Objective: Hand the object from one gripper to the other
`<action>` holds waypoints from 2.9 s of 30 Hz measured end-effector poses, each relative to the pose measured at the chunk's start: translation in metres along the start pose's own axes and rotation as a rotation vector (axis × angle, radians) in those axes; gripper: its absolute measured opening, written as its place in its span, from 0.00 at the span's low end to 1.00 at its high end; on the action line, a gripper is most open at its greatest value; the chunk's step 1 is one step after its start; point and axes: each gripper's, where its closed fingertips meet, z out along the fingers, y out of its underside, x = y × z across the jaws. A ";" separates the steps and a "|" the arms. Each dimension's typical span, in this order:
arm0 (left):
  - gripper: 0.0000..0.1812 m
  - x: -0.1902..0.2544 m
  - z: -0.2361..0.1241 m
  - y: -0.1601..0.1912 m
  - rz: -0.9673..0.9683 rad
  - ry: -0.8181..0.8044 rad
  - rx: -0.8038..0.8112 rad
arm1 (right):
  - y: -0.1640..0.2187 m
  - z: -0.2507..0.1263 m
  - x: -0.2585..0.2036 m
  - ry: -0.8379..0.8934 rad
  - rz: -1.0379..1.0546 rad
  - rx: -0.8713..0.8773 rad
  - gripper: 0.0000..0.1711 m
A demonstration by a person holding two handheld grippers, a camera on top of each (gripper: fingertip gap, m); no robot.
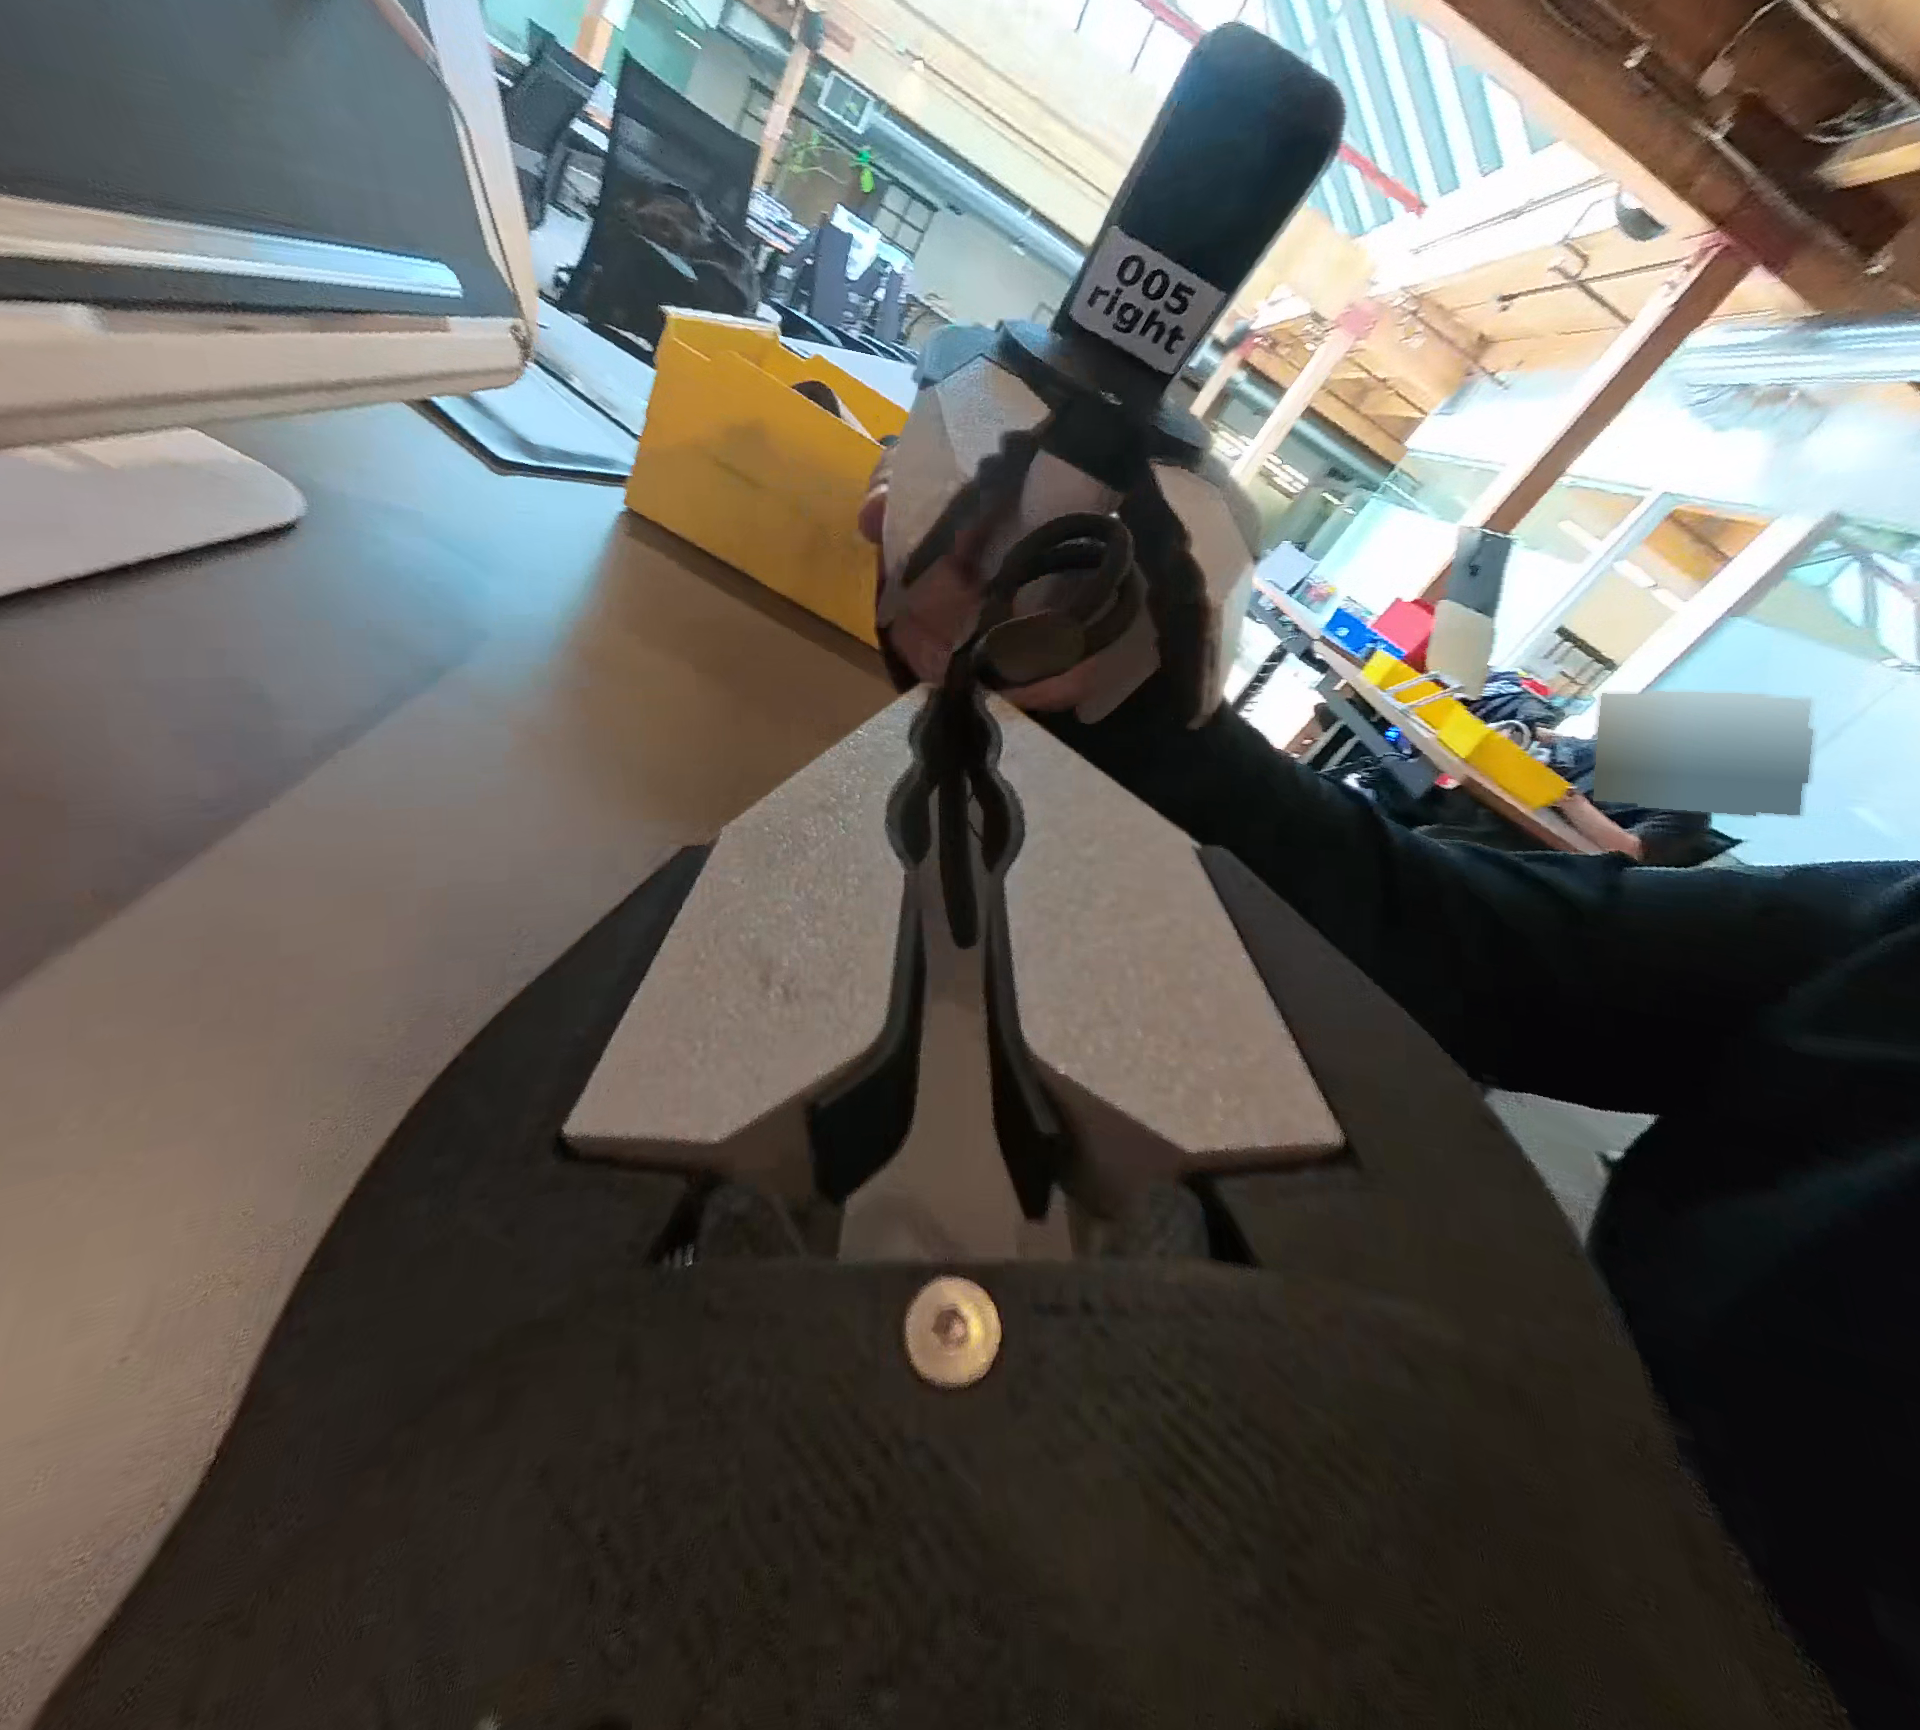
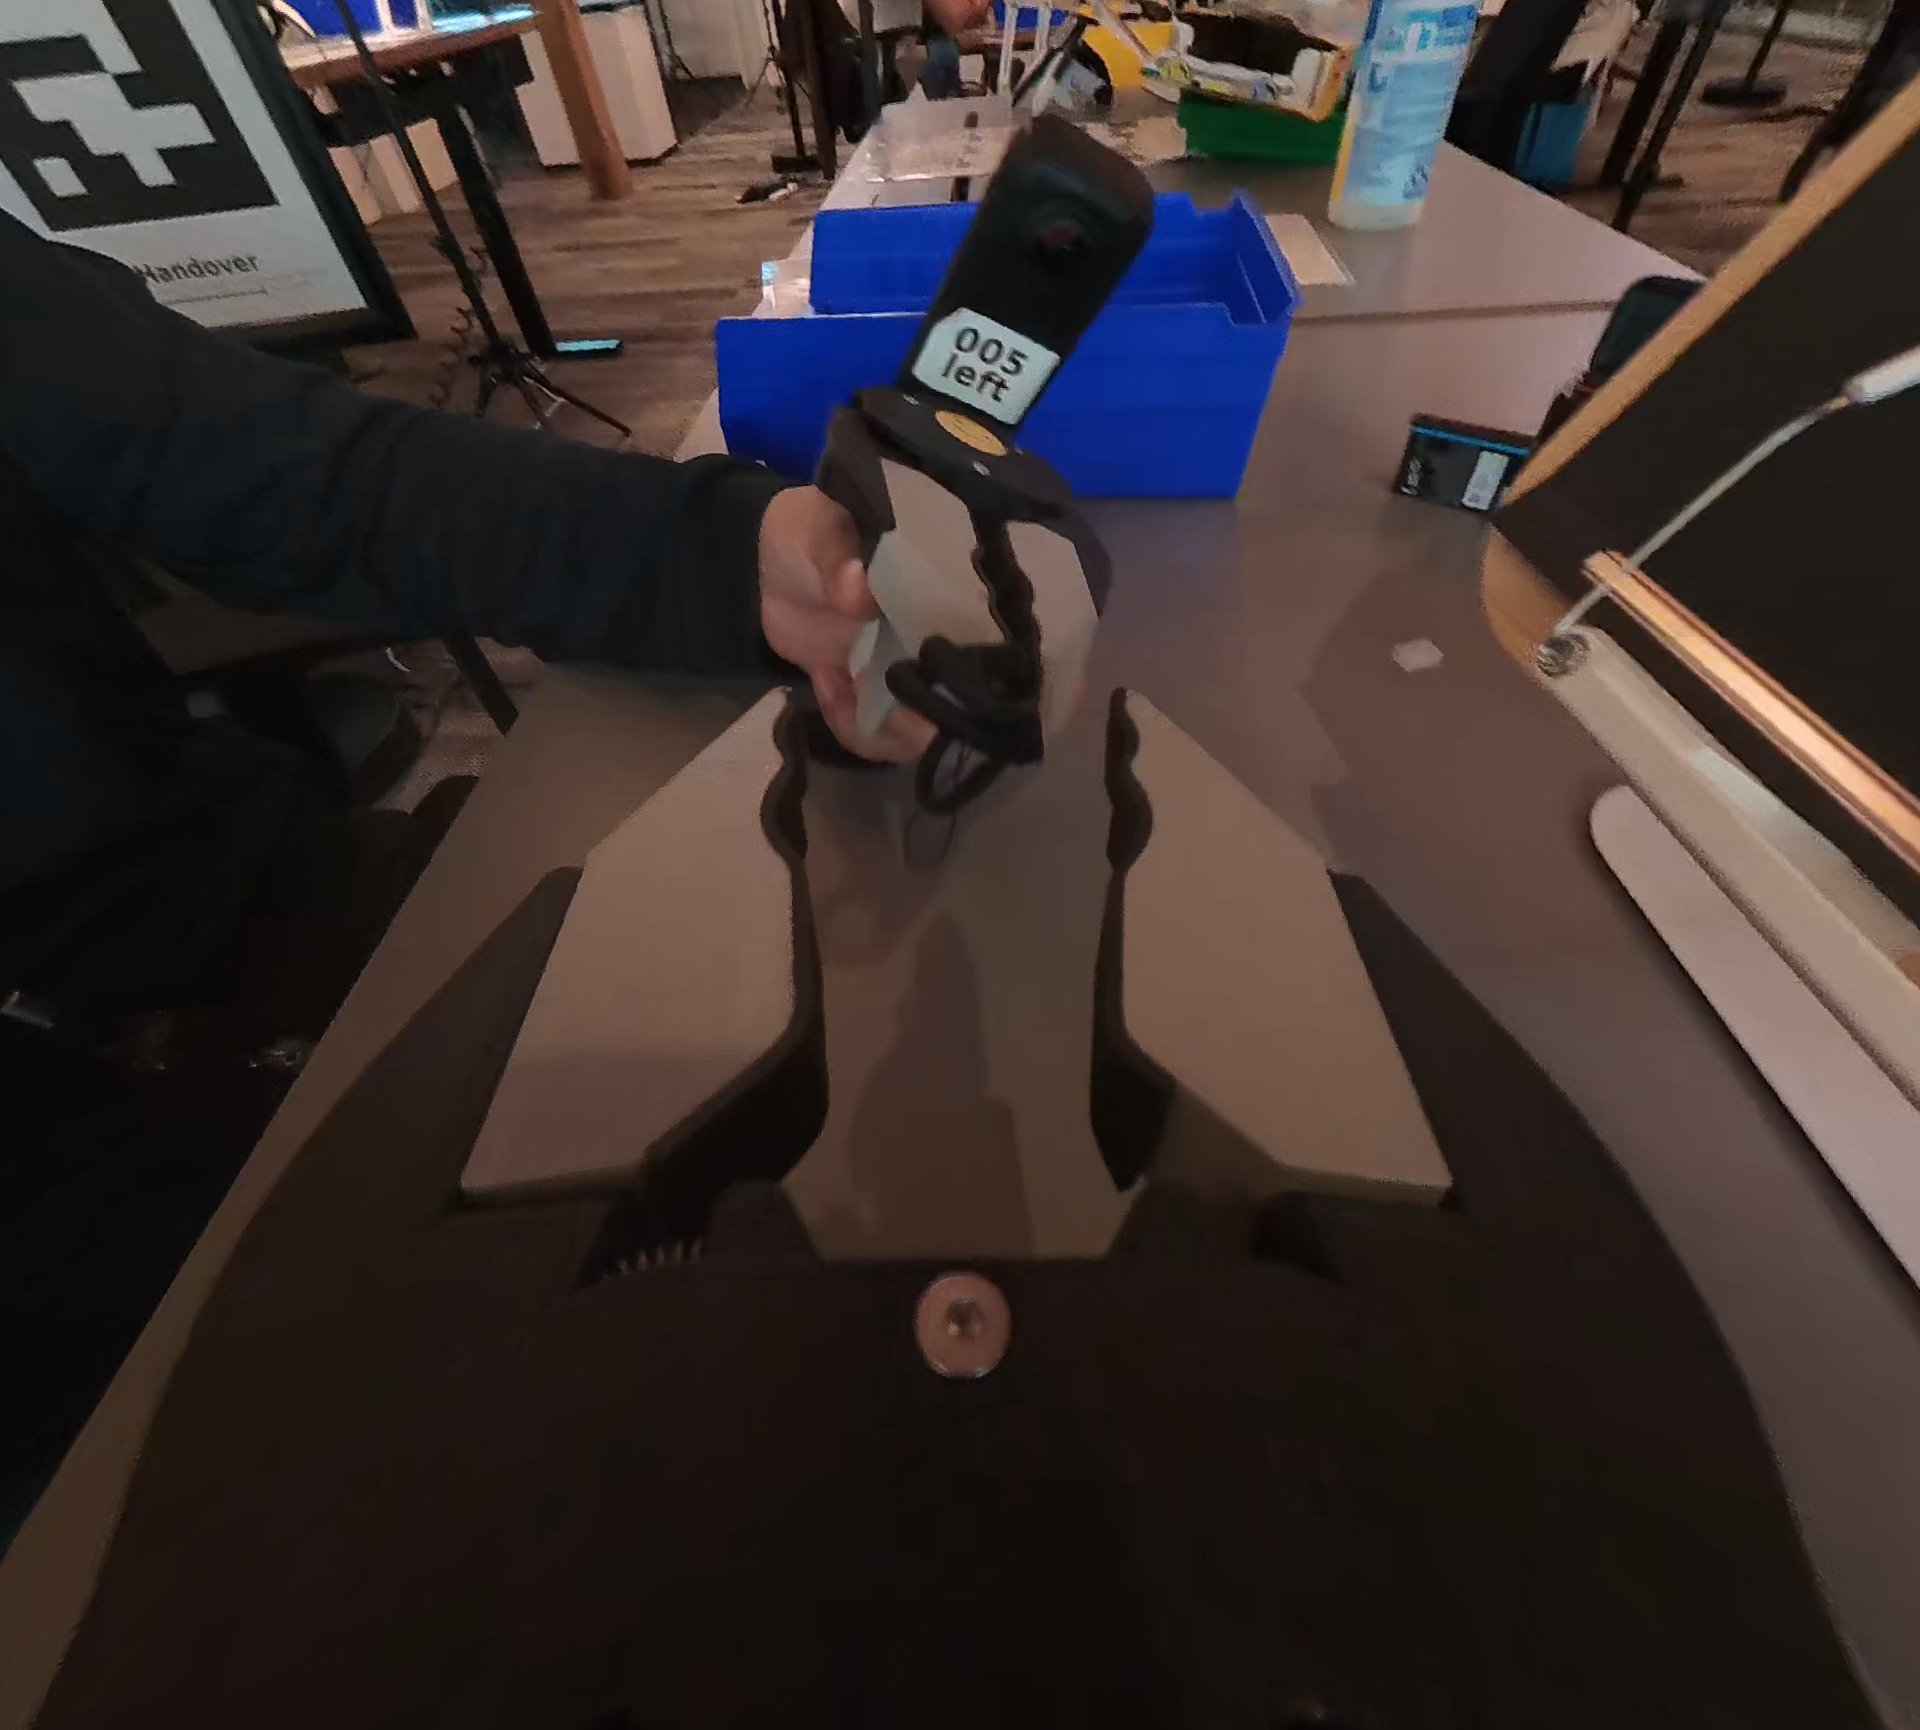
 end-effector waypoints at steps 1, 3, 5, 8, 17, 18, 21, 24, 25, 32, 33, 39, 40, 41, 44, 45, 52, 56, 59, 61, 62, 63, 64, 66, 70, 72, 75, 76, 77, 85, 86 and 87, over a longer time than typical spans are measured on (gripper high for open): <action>0.00 0.001 0.001 0.001 -0.008 0.006 -0.005 | 0.001 0.005 -0.002 -0.001 -0.014 -0.003 0.31; 0.00 0.001 0.003 0.003 -0.005 -0.001 -0.015 | 0.000 0.012 -0.004 0.015 -0.054 -0.001 0.21; 0.01 0.003 0.003 0.004 0.003 0.002 -0.025 | -0.008 0.012 -0.003 0.040 -0.084 0.048 0.08; 0.04 0.000 0.004 0.006 0.016 -0.016 -0.043 | -0.009 0.005 0.011 0.100 -0.035 0.040 0.03; 0.14 -0.055 -0.022 -0.008 0.512 -0.521 -0.108 | -0.035 -0.085 0.077 0.677 -0.027 -0.005 0.03; 0.13 -0.056 -0.022 -0.008 0.542 -0.537 -0.119 | -0.039 -0.103 0.078 0.735 -0.030 -0.034 0.03; 0.13 -0.055 -0.020 -0.005 0.572 -0.548 -0.148 | -0.056 -0.171 0.075 0.907 -0.024 -0.093 0.03; 0.12 -0.057 -0.020 -0.003 0.588 -0.562 -0.164 | -0.058 -0.254 0.069 1.084 0.028 -0.154 0.03; 0.12 -0.060 -0.021 -0.002 0.596 -0.578 -0.177 | -0.055 -0.283 0.067 1.144 0.049 -0.178 0.03; 0.10 -0.064 -0.020 0.003 0.616 -0.600 -0.204 | 0.028 -0.416 0.053 1.363 0.356 -0.401 0.07; 0.10 -0.064 -0.020 0.003 0.617 -0.599 -0.204 | 0.045 -0.421 0.052 1.363 0.413 -0.449 0.14; 0.10 -0.067 -0.024 0.001 0.623 -0.623 -0.192 | 0.032 -0.399 0.052 1.339 0.371 -0.452 0.23; 0.10 -0.068 -0.025 0.000 0.627 -0.628 -0.193 | 0.021 -0.387 0.052 1.316 0.352 -0.433 0.26; 0.10 -0.068 -0.025 0.000 0.629 -0.632 -0.194 | 0.009 -0.371 0.052 1.281 0.336 -0.407 0.27; 0.10 -0.070 -0.025 -0.001 0.633 -0.642 -0.192 | -0.030 -0.296 0.051 1.095 0.293 -0.240 0.33; 0.10 -0.071 -0.026 -0.001 0.637 -0.647 -0.192 | -0.042 -0.265 0.048 1.006 0.288 -0.167 0.38; 0.16 -0.079 -0.033 -0.008 0.666 -0.721 -0.183 | -0.029 -0.074 0.075 0.668 0.312 0.093 0.51; 0.16 -0.081 -0.036 -0.011 0.683 -0.737 -0.184 | 0.029 -0.006 0.112 0.666 0.344 0.040 0.49; 0.15 -0.083 -0.038 -0.011 0.694 -0.745 -0.194 | 0.052 0.011 0.129 0.724 0.278 0.006 0.46; 0.15 -0.083 -0.037 -0.009 0.692 -0.741 -0.208 | 0.060 0.020 0.126 0.688 0.260 -0.057 0.47; 0.15 -0.083 -0.037 -0.009 0.690 -0.739 -0.209 | 0.064 0.020 0.126 0.694 0.247 -0.083 0.47; 0.15 -0.084 -0.036 -0.008 0.689 -0.739 -0.212 | 0.064 0.022 0.124 0.681 0.238 -0.092 0.47; 0.15 -0.085 -0.036 -0.007 0.685 -0.736 -0.217 | 0.064 0.023 0.122 0.676 0.228 -0.093 0.46; 0.16 -0.084 -0.034 -0.005 0.675 -0.721 -0.220 | 0.065 0.025 0.119 0.671 0.211 -0.108 0.45; 0.16 -0.063 -0.035 -0.011 0.663 -0.708 -0.143 | 0.067 0.029 0.115 0.662 0.177 -0.143 0.45; 0.14 -0.039 -0.036 -0.009 0.624 -0.672 -0.150 | 0.065 0.029 0.114 0.665 0.163 -0.138 0.44; 0.19 0.006 -0.054 -0.011 0.606 -0.618 -0.273 | 0.068 0.031 0.111 0.643 0.164 -0.157 0.45; 0.21 0.024 -0.067 -0.018 0.611 -0.605 -0.303 | 0.068 0.031 0.110 0.643 0.162 -0.162 0.45; 0.21 0.039 -0.084 -0.030 0.631 -0.619 -0.325 | 0.069 0.031 0.109 0.644 0.161 -0.165 0.45; 0.27 0.003 -0.345 -0.046 0.389 -1.124 -0.941 | 0.072 0.035 0.108 0.626 0.165 -0.194 0.42; 0.28 -0.005 -0.381 -0.033 0.327 -1.191 -1.035 | 0.072 0.035 0.108 0.628 0.166 -0.193 0.42; 0.28 -0.011 -0.412 -0.024 0.284 -1.258 -1.099 | 0.072 0.034 0.108 0.629 0.167 -0.190 0.42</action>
